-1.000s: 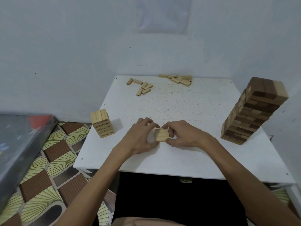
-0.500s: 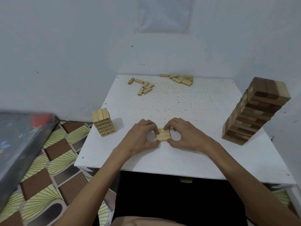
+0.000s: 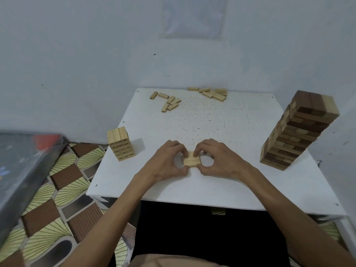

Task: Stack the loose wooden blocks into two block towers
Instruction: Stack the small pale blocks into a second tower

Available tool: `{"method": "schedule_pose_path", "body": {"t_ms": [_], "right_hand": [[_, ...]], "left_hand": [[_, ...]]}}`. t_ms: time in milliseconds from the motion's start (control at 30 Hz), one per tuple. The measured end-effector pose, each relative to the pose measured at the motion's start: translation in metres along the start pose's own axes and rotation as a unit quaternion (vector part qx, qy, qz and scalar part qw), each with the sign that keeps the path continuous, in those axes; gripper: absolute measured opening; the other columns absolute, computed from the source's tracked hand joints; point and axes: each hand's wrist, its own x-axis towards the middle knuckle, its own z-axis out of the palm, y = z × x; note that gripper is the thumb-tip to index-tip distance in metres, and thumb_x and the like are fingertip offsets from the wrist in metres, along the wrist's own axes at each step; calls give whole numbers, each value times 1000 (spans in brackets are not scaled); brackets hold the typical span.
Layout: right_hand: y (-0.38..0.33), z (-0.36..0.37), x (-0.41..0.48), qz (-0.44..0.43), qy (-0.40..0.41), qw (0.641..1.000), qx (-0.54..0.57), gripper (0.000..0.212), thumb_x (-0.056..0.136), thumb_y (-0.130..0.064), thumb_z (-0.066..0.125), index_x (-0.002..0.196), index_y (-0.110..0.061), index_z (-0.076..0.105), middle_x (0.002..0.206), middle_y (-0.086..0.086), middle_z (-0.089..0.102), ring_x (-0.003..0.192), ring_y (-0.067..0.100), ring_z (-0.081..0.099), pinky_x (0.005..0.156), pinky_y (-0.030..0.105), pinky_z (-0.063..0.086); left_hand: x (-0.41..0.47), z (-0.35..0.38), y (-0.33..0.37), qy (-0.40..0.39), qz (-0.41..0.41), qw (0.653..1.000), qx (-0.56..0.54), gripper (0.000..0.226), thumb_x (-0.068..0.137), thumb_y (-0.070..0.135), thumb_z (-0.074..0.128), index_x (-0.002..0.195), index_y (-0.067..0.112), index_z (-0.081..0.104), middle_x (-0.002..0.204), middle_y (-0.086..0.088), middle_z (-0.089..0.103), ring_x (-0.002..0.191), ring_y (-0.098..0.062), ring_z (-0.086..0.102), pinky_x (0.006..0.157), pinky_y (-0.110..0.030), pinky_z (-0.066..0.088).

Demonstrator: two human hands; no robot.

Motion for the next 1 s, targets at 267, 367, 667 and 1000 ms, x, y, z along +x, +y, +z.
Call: {"method": "schedule_pose_path", "body": {"t_ms": [267,367,667,1000], "right_hand": [[-16,-14,13,-84,22,996,34,32,79,-32,82,107,-29,66,110,-19,59,98,8,53,72,17,42],[-26,-21,23,-111,32,993,38,30,80,-31,81,106,-27,67,109,-17,59,97,11,54,72,19,44],[-61,-24,63,-166,30,985,45,29,80,-31,82,104,-26,67,108,-15,62,94,12,54,71,20,44],[-103,-13,116,-210,22,976,59,29,78,-34,81,103,-28,67,104,-17,61,92,13,54,70,20,42]], "left_hand": [[-10,-33,8,6,16,1000,-8,33,73,39,80,101,34,63,102,17,58,97,-1,48,77,-17,36],[-14,-51,11,17,20,1000,3,34,75,36,82,102,31,64,98,20,56,94,-3,49,75,-14,37],[-35,-100,6,51,19,996,69,32,78,38,81,103,30,64,99,19,56,97,-2,47,75,-15,36],[-58,-150,-19,93,-15,991,97,34,73,47,73,102,31,65,93,20,55,93,-7,49,75,-20,37]]}}
